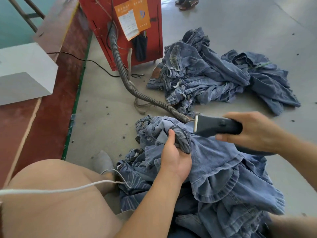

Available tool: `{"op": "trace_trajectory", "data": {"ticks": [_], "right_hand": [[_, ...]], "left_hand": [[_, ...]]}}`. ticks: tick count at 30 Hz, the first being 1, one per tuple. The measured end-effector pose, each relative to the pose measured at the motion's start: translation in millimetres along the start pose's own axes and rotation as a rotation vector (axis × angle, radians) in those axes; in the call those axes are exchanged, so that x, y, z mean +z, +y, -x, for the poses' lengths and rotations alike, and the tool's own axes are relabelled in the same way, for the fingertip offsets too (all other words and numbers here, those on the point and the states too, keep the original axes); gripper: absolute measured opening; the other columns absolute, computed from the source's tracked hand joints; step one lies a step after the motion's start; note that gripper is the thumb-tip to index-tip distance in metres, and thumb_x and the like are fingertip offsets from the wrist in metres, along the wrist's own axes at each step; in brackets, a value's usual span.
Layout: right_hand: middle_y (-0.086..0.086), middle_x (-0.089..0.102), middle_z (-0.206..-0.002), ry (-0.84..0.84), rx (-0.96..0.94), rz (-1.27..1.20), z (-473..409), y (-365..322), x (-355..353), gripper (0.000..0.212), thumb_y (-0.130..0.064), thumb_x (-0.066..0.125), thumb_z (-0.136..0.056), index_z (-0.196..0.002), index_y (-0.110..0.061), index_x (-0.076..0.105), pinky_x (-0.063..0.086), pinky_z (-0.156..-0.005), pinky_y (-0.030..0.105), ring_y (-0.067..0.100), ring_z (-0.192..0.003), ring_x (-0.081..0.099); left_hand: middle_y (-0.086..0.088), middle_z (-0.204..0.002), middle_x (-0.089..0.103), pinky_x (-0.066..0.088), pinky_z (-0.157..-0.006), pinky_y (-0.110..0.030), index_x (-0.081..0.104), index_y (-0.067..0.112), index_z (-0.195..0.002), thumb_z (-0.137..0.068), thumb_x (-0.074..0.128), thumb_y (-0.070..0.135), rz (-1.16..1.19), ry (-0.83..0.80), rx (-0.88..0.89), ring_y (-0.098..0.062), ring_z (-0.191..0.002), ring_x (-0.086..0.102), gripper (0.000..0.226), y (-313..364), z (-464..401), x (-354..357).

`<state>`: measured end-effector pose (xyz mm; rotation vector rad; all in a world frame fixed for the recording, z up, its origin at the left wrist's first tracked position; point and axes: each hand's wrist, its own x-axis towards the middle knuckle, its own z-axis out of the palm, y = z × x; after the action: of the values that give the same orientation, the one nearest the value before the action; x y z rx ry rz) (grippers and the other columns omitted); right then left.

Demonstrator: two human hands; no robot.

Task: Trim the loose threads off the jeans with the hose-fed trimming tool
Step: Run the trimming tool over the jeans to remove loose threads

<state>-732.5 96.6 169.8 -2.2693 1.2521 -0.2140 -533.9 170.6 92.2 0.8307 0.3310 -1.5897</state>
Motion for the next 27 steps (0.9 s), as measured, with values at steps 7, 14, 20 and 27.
{"op": "trace_trajectory", "data": {"ticks": [7,14,20,27], "right_hand": [[-0.016,0.063,-0.068,-0.033,-0.072,-0.004,-9.7,-12.4,14.4,0.024,-0.055,0.076,-0.079,-0.089,-0.038,0.063,0.040,-0.059,0.016,0.000,-0.072,0.060],[-0.011,0.067,-0.073,-0.010,0.049,-0.023,-13.3,5.5,-10.5,0.024,-0.052,0.081,-0.078,-0.090,-0.037,0.066,0.045,-0.063,0.020,0.006,-0.070,0.060],[-0.013,0.068,-0.080,0.000,-0.068,-0.021,-20.3,-17.3,22.8,0.028,-0.050,0.080,-0.084,-0.102,-0.033,0.067,0.048,-0.067,0.030,0.004,-0.073,0.063],[-0.015,0.064,-0.075,-0.162,0.018,0.007,-11.1,-1.4,7.9,0.021,-0.043,0.083,-0.083,-0.089,-0.039,0.063,0.040,-0.064,0.022,0.001,-0.072,0.060]], "left_hand": [[-0.011,-0.111,0.076,0.056,-0.085,-0.029,0.073,0.004,-0.113,-0.110,0.043,0.032,-0.123,-0.098,-0.026,-0.018,-0.097,0.075,0.041,-4.2,-1.7,-4.8],[-0.014,-0.107,0.076,0.063,-0.077,-0.036,0.074,0.002,-0.111,-0.107,0.050,0.033,-0.013,-0.124,-0.103,-0.026,-0.091,0.077,0.039,10.8,-6.0,-9.5],[-0.008,-0.097,0.076,0.055,-0.082,-0.028,0.078,0.006,-0.103,-0.108,0.049,0.030,-0.103,-0.117,-0.117,-0.018,-0.087,0.074,0.037,3.4,-8.4,-10.4],[-0.011,-0.099,0.076,0.058,-0.069,-0.030,0.077,0.006,-0.103,-0.108,0.046,0.033,-0.063,-0.135,-0.111,-0.020,-0.084,0.074,0.041,13.6,-9.8,-8.8]]}}
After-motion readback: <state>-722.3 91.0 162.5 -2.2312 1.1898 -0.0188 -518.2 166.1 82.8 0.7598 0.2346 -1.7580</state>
